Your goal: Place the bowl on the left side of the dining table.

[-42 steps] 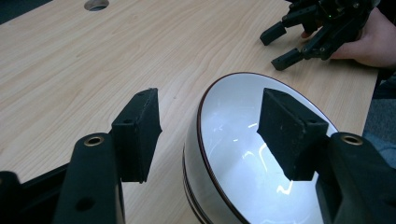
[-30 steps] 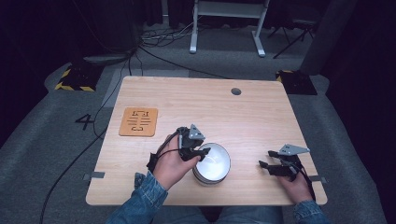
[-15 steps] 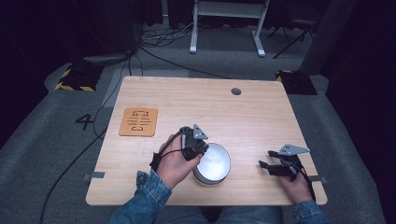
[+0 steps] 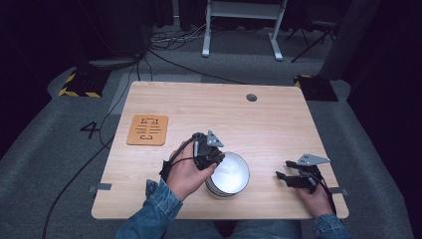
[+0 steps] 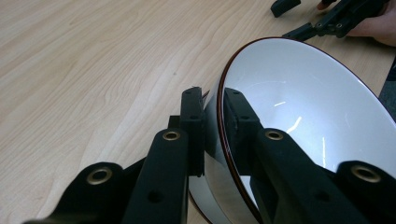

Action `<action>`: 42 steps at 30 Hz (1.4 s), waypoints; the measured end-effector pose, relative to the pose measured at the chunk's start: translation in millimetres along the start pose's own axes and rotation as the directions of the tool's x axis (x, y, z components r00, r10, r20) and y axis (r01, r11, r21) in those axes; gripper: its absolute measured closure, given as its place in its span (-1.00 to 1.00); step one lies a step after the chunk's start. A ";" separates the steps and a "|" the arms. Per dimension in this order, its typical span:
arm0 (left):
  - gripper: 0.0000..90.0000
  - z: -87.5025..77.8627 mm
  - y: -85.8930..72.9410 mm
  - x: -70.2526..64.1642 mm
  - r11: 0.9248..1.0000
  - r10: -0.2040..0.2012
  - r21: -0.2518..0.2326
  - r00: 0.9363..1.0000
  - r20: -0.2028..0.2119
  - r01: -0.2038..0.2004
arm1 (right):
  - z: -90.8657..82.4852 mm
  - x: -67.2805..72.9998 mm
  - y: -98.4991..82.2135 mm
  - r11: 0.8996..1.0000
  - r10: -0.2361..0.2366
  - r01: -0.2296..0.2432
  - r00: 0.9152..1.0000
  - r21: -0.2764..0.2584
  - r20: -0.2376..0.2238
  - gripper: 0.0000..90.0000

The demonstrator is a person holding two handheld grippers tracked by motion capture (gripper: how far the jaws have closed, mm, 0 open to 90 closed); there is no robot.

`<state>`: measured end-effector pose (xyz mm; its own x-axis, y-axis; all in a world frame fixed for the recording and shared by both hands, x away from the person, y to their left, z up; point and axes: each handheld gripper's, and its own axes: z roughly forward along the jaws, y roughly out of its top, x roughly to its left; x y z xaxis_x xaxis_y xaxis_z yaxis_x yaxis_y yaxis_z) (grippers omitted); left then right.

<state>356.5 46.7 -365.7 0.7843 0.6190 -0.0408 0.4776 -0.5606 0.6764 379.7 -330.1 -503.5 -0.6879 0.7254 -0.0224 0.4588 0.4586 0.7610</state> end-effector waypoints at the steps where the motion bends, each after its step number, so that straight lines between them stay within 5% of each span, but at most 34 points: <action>1: 0.78 -1.1 1.4 1.0 1.000 0.012 -0.015 1.000 -0.001 -0.012 | 0.0 0.0 0.0 1.000 0.000 0.000 1.000 0.000 0.000 -0.24; 5: 0.78 -8.5 5.0 3.1 1.000 -0.003 -0.017 1.000 0.025 0.004 | 0.0 0.1 0.0 1.000 0.001 -0.001 1.000 0.000 0.001 -0.24; 7: 0.78 -12.4 7.3 5.2 1.000 0.005 -0.023 1.000 -0.002 -0.005 | 0.0 0.1 0.0 1.000 0.001 -0.001 1.000 0.000 0.001 -0.24; 14: 0.78 -18.2 13.2 11.7 1.000 0.002 -0.024 1.000 0.009 -0.002 | 0.0 0.2 0.0 1.000 0.002 -0.002 1.000 0.000 0.002 -0.24; 26: 0.78 -24.3 24.6 29.8 0.999 -0.004 -0.052 0.999 -0.037 0.002 | 0.0 0.1 0.0 1.000 0.001 -0.001 1.000 0.000 0.002 -0.24; 34: 0.78 -28.5 29.6 48.7 0.997 -0.043 -0.069 0.997 -0.061 0.039 | 0.0 0.1 0.0 1.000 0.001 -0.001 1.000 0.000 0.002 -0.24; 42: 0.78 -36.1 34.0 67.9 0.993 -0.094 -0.077 0.988 -0.119 0.085 | 0.0 0.0 0.0 1.000 0.001 -0.001 1.000 0.000 0.001 -0.24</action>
<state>411.7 89.5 -318.9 0.6832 0.7300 -0.0160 0.5105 -0.4618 0.7253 379.6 -330.1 -503.5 -0.6868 0.7265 -0.0225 0.4595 0.4579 0.7611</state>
